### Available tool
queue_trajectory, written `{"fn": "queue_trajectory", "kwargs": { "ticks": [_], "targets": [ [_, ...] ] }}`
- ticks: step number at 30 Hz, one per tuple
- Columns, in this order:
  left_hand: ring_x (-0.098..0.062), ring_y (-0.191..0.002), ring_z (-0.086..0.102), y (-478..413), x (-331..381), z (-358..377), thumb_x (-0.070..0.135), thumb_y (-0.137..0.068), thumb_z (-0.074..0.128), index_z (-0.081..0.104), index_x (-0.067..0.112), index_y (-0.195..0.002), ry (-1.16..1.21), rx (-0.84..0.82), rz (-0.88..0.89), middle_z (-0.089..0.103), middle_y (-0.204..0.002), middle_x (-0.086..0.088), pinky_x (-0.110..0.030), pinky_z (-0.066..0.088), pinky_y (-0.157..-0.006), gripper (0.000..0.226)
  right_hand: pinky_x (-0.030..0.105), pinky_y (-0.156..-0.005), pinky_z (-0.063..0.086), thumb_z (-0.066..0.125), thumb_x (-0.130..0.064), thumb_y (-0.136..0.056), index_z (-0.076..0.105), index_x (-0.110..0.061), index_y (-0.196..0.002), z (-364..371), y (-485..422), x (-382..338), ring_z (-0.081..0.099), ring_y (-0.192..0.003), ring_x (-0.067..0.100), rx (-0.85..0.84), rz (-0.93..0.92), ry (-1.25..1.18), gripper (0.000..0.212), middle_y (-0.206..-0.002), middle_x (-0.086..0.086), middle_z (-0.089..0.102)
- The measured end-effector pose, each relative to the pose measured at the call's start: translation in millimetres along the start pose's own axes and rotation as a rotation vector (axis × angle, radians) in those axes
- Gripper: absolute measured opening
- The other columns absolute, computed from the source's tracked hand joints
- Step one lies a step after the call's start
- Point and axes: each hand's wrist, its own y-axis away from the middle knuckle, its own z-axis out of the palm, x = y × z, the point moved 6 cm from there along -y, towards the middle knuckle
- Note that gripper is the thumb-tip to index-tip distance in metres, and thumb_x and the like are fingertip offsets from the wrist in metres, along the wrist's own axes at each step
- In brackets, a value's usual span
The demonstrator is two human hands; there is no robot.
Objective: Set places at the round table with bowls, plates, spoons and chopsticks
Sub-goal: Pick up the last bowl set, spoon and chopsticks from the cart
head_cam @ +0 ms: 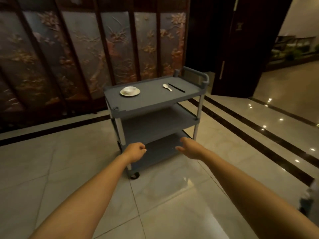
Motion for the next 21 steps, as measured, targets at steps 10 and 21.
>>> {"fn": "queue_trajectory", "kwargs": {
  "ticks": [10, 21],
  "targets": [
    [-0.034, -0.111, 0.06, -137.2, -36.7, -61.7, 0.023, -0.096, 0.047, 0.052, 0.007, -0.128, 0.209, 0.129, -0.192, 0.056, -0.131, -0.014, -0.041, 0.054, -0.09, 0.036, 0.039, -0.098, 0.041, 0.048, -0.04, -0.094, 0.034, -0.004, -0.138, -44.4, -185.7, -36.9, 0.046, -0.125, 0.034, -0.082, -0.141, -0.003, 0.059, -0.141, 0.02, 0.042],
    [-0.033, -0.116, 0.056, -339.5, -88.4, -148.9, 0.022, -0.096, 0.048, 0.048, 0.008, -0.132, 0.407, 0.187, -0.293, 0.049, -0.137, -0.014, -0.042, 0.055, -0.084, 0.038, 0.038, -0.095, 0.041, 0.046, -0.039, -0.095, 0.037, -0.005, -0.136, -69.5, -412.5, -101.4, 0.048, -0.123, 0.033, -0.161, -0.136, 0.001, 0.054, -0.135, 0.017, 0.047]
  ]
}}
